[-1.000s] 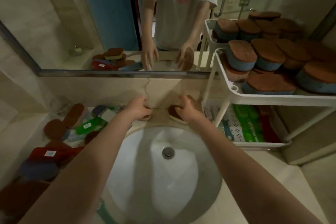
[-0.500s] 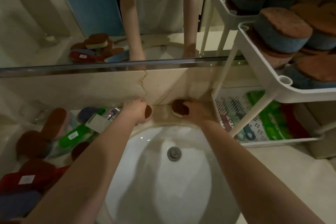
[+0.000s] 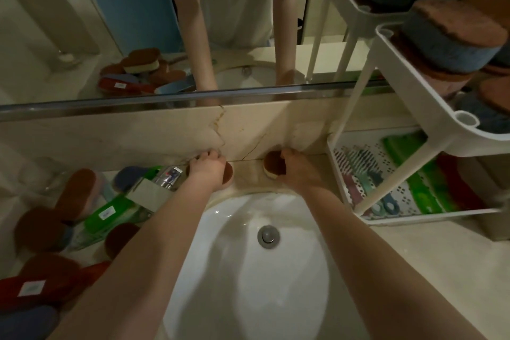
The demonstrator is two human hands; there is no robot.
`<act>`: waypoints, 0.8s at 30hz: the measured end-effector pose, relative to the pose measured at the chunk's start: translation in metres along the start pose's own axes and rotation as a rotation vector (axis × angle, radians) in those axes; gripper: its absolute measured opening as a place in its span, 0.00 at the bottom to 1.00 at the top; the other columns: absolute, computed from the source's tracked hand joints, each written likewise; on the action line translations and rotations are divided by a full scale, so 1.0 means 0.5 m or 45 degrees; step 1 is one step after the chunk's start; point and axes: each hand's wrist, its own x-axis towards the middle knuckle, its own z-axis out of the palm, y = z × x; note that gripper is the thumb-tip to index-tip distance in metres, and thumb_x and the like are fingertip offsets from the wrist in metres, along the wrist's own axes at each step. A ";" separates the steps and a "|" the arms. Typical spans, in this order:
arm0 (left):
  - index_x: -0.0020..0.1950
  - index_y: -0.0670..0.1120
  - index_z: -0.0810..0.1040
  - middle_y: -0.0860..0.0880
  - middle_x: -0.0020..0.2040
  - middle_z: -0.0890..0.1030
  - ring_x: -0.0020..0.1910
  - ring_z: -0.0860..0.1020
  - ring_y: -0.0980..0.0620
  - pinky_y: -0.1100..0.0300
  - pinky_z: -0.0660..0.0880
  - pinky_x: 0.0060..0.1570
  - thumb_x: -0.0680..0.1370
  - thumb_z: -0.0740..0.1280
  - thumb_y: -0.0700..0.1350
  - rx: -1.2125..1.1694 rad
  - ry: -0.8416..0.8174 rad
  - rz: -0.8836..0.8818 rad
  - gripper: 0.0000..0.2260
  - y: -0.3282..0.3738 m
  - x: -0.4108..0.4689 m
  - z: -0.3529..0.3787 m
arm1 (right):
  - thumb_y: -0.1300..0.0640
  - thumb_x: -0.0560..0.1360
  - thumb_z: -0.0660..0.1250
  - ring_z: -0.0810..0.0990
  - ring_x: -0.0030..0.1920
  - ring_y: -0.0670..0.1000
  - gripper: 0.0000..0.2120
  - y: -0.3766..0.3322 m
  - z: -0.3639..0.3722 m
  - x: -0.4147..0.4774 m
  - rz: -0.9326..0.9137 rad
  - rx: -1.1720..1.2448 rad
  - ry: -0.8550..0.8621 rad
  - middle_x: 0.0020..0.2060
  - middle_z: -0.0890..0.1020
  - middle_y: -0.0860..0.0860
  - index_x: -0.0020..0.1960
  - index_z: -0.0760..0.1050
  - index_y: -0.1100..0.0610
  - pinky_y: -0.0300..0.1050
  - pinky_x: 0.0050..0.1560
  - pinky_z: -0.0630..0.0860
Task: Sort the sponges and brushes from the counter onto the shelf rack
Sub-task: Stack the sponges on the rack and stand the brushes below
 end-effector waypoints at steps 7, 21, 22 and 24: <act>0.67 0.45 0.65 0.44 0.63 0.71 0.62 0.72 0.43 0.48 0.71 0.59 0.69 0.70 0.58 -0.614 0.127 -0.042 0.32 0.023 -0.021 -0.043 | 0.52 0.70 0.73 0.73 0.59 0.51 0.24 -0.005 -0.020 -0.030 0.083 0.621 0.121 0.60 0.74 0.50 0.62 0.67 0.52 0.45 0.60 0.71; 0.60 0.47 0.70 0.47 0.53 0.79 0.50 0.78 0.50 0.53 0.77 0.46 0.76 0.64 0.56 -2.219 0.303 -0.156 0.18 0.079 -0.185 -0.188 | 0.50 0.75 0.68 0.82 0.54 0.51 0.19 -0.158 -0.185 -0.156 -0.094 1.489 0.078 0.56 0.80 0.52 0.63 0.69 0.53 0.51 0.55 0.79; 0.58 0.47 0.70 0.48 0.51 0.80 0.48 0.78 0.51 0.56 0.76 0.43 0.76 0.64 0.56 -2.246 0.344 -0.125 0.16 0.081 -0.201 -0.202 | 0.50 0.75 0.68 0.82 0.53 0.51 0.19 -0.169 -0.201 -0.171 -0.115 1.477 0.096 0.55 0.80 0.51 0.63 0.70 0.53 0.50 0.55 0.79; 0.56 0.49 0.71 0.49 0.50 0.80 0.48 0.79 0.52 0.58 0.76 0.42 0.76 0.64 0.56 -2.303 0.411 -0.064 0.14 0.082 -0.228 -0.226 | 0.50 0.75 0.67 0.81 0.54 0.50 0.18 -0.189 -0.233 -0.200 -0.164 1.463 0.132 0.55 0.80 0.50 0.63 0.70 0.53 0.48 0.53 0.79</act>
